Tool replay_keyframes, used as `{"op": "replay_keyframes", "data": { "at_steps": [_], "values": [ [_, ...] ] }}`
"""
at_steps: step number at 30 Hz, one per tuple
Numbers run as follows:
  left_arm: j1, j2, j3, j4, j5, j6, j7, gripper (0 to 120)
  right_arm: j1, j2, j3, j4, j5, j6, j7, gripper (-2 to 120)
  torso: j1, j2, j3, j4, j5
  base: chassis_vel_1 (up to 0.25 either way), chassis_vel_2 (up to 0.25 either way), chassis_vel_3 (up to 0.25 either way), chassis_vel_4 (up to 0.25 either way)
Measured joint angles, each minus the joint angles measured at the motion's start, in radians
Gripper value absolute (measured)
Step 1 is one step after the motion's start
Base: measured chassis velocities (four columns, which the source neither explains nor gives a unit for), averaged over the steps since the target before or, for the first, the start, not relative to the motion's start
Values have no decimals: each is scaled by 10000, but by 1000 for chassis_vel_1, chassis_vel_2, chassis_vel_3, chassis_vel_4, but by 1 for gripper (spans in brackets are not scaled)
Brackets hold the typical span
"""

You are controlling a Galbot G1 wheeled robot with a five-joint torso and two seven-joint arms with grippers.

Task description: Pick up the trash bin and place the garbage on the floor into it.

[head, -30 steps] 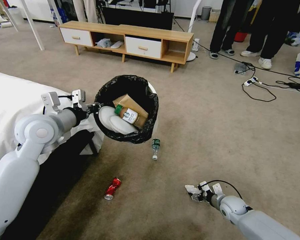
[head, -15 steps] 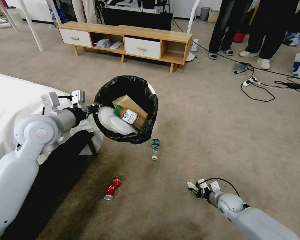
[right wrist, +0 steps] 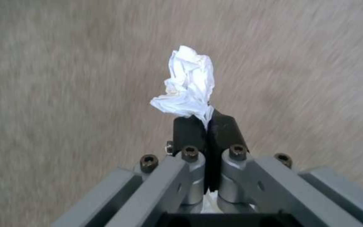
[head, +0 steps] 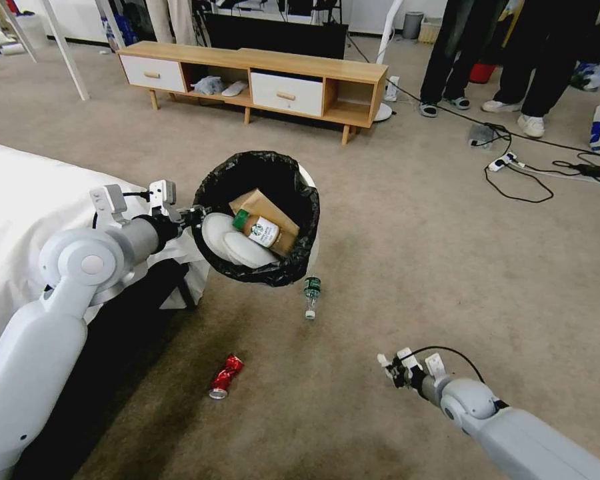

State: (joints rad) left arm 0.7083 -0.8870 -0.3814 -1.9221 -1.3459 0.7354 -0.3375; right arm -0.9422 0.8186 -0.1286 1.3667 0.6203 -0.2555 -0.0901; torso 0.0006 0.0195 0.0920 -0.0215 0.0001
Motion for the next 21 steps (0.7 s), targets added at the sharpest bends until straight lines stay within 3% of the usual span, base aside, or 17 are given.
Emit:
{"op": "replay_keyframes", "data": {
  "at_steps": [7,9,21],
  "values": [
    [0,-1,-1,17,2,0,-3,2,-25,-171,435,395,-49,134,-71,0,0,1,-1,0,1,0,0,0,0],
    [53,23,-5,19,2,0,-9,2,-240,-423,1164,999,-278,459,-215,0,0,2,-2,0,0,0,0,0,0],
    [303,90,77,23,-3,0,-24,2,-482,-679,2540,2468,-436,1005,-469,0,-1,3,-2,0,-1,0,0,0,0]
  ]
}}
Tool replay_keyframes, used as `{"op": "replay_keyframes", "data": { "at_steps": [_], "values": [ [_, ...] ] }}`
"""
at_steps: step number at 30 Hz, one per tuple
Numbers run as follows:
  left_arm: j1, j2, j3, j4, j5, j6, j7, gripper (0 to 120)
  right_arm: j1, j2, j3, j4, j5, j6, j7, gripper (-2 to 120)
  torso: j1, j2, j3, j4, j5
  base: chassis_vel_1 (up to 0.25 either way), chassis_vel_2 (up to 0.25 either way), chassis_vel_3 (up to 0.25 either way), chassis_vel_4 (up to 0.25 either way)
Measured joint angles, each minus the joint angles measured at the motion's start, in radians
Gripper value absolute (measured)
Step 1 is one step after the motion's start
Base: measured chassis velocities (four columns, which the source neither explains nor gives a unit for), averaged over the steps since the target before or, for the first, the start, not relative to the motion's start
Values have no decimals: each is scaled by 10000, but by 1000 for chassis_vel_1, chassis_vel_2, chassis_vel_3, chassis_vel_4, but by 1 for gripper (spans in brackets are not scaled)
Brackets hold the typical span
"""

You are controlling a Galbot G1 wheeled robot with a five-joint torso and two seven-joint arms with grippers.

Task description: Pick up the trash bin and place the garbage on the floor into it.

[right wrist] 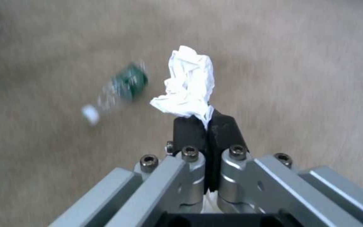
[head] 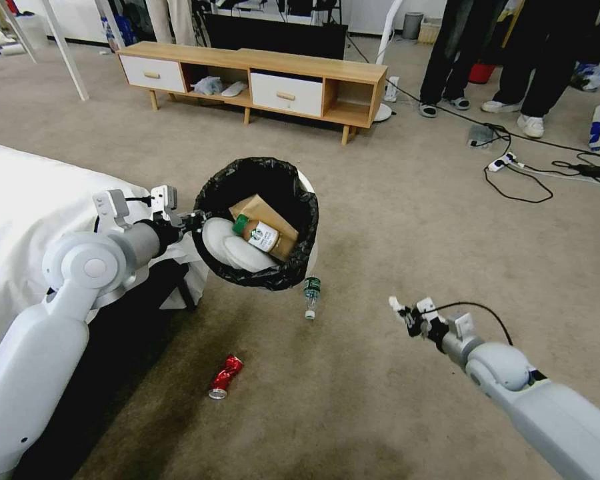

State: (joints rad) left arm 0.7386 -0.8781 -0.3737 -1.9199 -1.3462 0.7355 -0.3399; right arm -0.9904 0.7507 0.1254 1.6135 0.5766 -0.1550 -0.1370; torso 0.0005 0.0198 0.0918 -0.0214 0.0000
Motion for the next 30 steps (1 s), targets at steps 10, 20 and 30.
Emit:
{"op": "replay_keyframes", "data": {
  "at_steps": [10,20,30],
  "values": [
    [168,-5,11,-66,-3,0,-3,2,-47,-289,974,1076,186,306,-229,0,0,0,0,-1,1,0,0,0,0],
    [285,-12,11,-122,3,-1,-14,2,-137,-521,1737,1565,331,747,-603,0,0,2,0,0,1,0,0,0,0],
    [364,-116,316,-164,99,0,-16,2,-116,-680,2394,2177,880,1792,-1749,0,-1,2,0,0,0,0,0,0,0]
  ]
}}
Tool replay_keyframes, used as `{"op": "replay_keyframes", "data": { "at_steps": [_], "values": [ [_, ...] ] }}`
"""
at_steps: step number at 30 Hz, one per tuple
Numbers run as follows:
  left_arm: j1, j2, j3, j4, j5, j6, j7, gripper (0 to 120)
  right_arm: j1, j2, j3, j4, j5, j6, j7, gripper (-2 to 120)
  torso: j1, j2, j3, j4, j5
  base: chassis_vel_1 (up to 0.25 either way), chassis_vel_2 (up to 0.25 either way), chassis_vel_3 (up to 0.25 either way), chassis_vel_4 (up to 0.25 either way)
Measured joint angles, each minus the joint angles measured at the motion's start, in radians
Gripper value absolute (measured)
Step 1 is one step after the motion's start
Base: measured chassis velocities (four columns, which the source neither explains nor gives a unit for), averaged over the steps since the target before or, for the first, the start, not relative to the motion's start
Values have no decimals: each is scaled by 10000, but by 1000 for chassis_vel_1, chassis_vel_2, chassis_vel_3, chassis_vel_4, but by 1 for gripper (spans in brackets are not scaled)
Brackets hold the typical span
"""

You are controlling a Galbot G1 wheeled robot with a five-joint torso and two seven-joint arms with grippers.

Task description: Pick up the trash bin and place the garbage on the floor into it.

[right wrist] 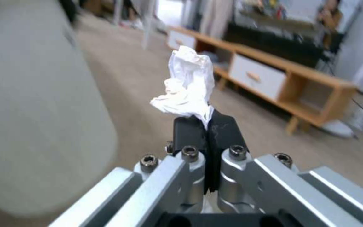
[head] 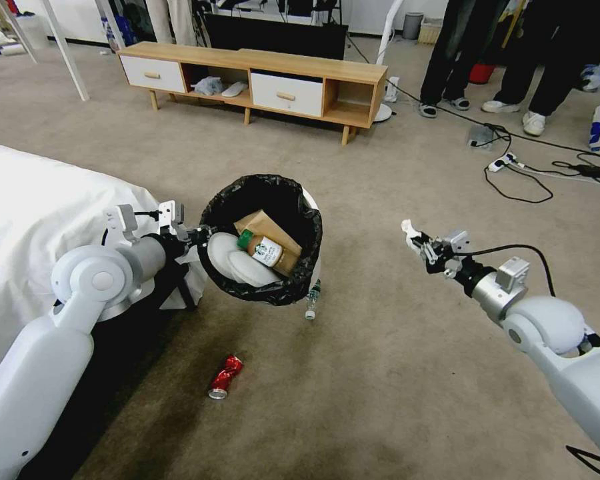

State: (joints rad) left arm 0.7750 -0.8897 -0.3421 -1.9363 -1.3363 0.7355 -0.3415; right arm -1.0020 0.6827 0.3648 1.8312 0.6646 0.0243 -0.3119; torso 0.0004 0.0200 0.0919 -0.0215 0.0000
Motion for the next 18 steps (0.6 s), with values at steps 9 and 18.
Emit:
{"op": "replay_keyframes", "data": {
  "at_steps": [9,18],
  "values": [
    [-6,-123,688,-18,50,0,-14,2,68,-217,-13,529,932,930,-1673,0,0,0,0,0,1,0,0,0,0],
    [-114,-313,1356,210,72,0,78,2,198,-256,-193,1026,1612,1247,-2575,0,0,0,0,0,1,0,0,0,0]
  ]
}}
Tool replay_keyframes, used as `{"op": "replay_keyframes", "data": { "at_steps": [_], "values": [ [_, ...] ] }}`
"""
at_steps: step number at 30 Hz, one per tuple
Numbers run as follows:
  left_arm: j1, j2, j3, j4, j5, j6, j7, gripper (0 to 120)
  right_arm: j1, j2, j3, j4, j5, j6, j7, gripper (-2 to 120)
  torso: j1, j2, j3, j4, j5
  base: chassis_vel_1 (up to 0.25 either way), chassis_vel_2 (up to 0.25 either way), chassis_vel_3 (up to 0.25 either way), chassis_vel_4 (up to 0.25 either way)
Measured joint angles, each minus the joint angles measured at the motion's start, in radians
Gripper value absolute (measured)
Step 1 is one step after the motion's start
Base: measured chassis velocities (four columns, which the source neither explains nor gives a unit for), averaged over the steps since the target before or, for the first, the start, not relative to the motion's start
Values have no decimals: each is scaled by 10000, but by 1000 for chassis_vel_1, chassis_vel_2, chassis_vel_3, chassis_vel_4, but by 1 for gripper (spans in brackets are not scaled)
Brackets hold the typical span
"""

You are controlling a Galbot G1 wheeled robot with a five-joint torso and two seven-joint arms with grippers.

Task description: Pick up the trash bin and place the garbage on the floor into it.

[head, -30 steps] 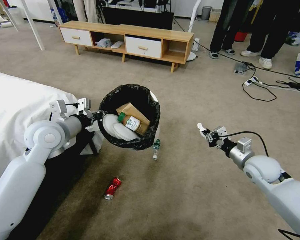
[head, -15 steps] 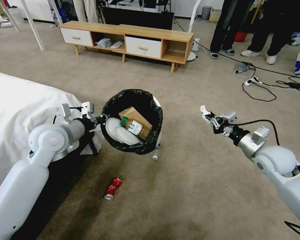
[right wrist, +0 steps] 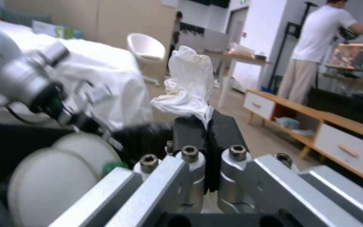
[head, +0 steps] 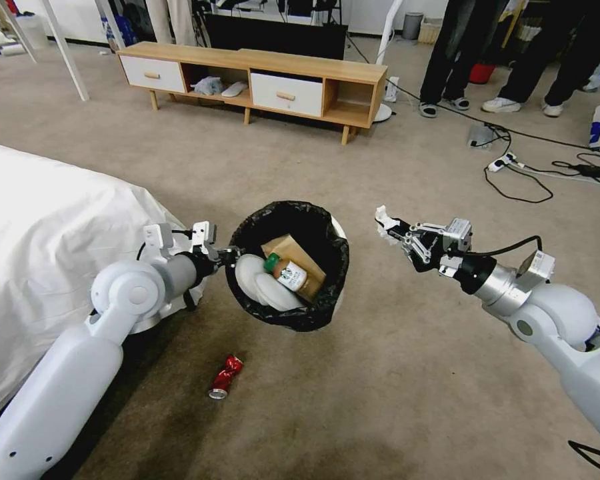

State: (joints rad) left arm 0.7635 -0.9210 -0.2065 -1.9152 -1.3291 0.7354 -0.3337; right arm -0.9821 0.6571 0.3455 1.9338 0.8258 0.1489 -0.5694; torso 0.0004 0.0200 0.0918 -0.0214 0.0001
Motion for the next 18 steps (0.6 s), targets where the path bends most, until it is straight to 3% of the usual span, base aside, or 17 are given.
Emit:
{"op": "replay_keyframes", "data": {
  "at_steps": [18],
  "values": [
    [-720,-546,1277,880,-69,0,169,2,447,-404,-152,883,924,55,-556,0,0,0,0,0,1,0,0,0,0]
  ]
}}
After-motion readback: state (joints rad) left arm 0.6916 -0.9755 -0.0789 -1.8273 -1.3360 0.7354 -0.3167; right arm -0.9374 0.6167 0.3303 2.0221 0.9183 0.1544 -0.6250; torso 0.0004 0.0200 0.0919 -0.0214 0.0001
